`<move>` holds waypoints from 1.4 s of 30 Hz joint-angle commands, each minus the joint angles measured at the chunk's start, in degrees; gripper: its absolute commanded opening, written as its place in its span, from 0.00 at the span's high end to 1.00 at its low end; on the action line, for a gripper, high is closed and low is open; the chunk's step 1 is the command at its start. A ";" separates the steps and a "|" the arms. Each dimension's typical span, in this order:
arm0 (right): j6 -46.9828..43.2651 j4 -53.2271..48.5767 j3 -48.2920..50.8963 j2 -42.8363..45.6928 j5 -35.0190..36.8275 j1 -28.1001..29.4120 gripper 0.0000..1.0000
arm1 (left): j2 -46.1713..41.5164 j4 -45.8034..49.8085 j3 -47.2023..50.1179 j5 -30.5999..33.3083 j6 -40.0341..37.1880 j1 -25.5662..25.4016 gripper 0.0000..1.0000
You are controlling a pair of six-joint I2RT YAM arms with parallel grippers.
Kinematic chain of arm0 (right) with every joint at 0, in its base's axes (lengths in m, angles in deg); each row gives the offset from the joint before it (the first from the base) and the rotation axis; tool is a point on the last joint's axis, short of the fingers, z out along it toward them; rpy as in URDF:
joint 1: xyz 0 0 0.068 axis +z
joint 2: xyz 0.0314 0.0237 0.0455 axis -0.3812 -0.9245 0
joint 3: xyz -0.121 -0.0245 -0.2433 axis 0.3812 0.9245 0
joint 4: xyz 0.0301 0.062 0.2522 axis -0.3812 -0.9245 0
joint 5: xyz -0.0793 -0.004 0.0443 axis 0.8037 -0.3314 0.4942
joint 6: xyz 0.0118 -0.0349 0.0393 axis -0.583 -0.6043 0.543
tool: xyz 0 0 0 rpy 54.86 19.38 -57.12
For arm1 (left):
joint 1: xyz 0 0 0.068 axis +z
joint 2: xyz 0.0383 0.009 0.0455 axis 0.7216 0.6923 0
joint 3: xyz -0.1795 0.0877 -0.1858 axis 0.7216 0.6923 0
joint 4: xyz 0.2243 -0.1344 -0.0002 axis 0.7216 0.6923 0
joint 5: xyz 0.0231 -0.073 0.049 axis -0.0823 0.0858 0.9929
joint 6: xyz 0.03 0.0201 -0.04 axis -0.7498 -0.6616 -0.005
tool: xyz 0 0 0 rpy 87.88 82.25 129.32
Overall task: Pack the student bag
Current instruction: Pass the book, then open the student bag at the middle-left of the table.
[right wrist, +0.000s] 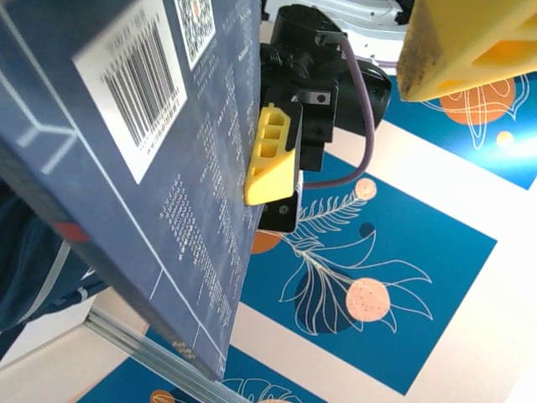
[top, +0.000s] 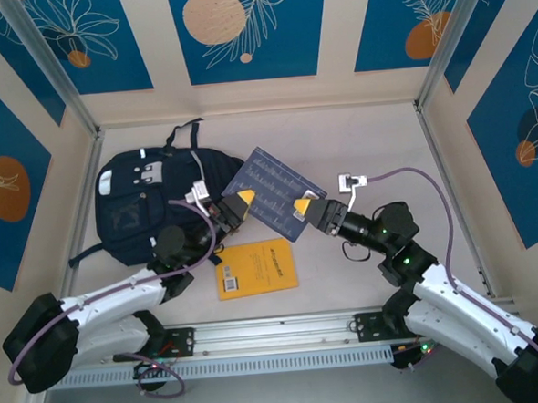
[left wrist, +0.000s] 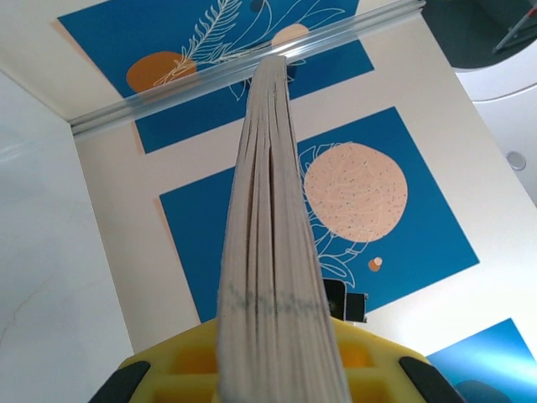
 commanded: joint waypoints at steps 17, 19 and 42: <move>-4.25 -6.10 3.13 6.00 19.40 6.06 1.00 | 2.77 -0.57 -2.29 0.59 -3.95 -3.26 0.90; -5.74 -10.38 3.06 7.84 20.03 5.95 1.00 | -0.95 13.78 -3.85 1.51 -7.67 -2.78 0.71; -12.91 -37.53 2.15 17.10 23.03 2.60 1.00 | 21.53 96.21 -51.18 19.09 -41.91 17.21 0.08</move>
